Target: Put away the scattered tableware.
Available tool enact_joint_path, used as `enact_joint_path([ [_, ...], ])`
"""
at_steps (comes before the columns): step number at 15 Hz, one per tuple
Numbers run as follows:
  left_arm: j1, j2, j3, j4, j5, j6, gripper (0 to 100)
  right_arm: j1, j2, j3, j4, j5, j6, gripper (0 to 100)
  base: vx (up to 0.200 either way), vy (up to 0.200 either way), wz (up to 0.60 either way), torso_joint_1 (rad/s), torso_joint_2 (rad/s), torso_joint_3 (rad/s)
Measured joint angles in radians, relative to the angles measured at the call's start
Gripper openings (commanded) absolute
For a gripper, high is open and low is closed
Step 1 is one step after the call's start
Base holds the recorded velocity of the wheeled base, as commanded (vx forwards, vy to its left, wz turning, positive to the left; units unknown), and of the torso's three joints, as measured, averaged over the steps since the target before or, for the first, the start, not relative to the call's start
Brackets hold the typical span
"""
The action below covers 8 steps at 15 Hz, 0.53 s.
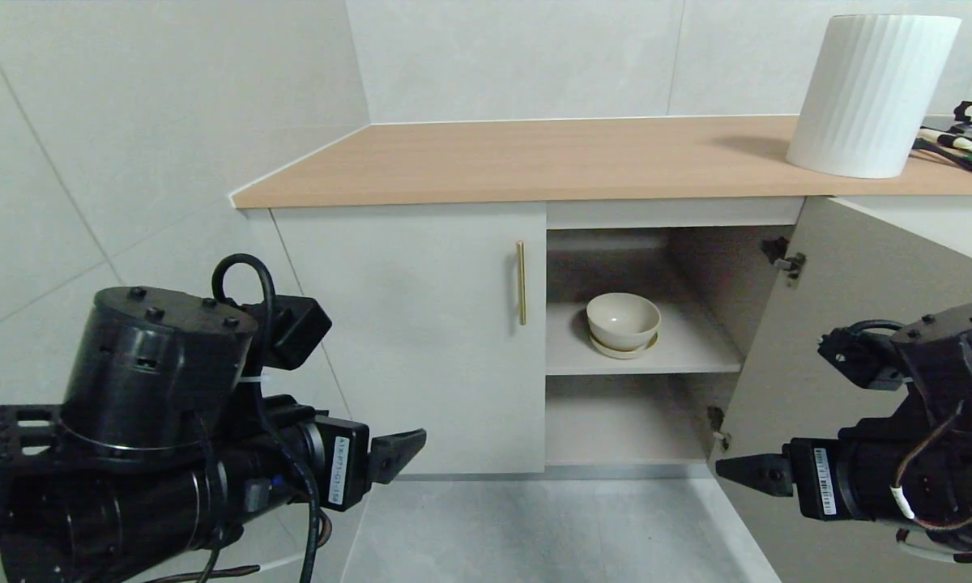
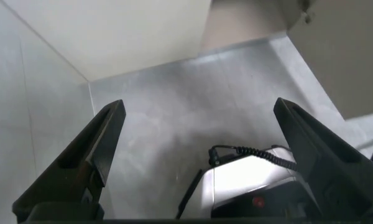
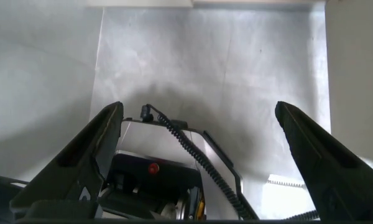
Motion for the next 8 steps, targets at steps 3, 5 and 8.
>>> enact_joint_path([
  [3, 0.0, 0.002, 0.0, -0.001, 0.0, 0.0, 100, 0.0, 0.001, 0.0, 0.0, 0.0, 0.0, 100, -0.2, 0.0, 0.0, 0.002, 0.01, -0.004],
  [5, 0.0, 0.003, 0.001, -0.001, 0.0, 0.0, 100, 0.0, 0.001, 0.0, 0.0, 0.0, 0.0, 100, 0.0, 0.0, 0.0, 0.0, 0.0, 0.0],
  [8, 0.0, 0.003, 0.003, -0.001, 0.0, 0.0, 100, 0.0, 0.001, 0.001, 0.0, 0.0, 0.0, 100, 0.0, 0.0, 0.0, 0.0, 0.0, 0.0],
])
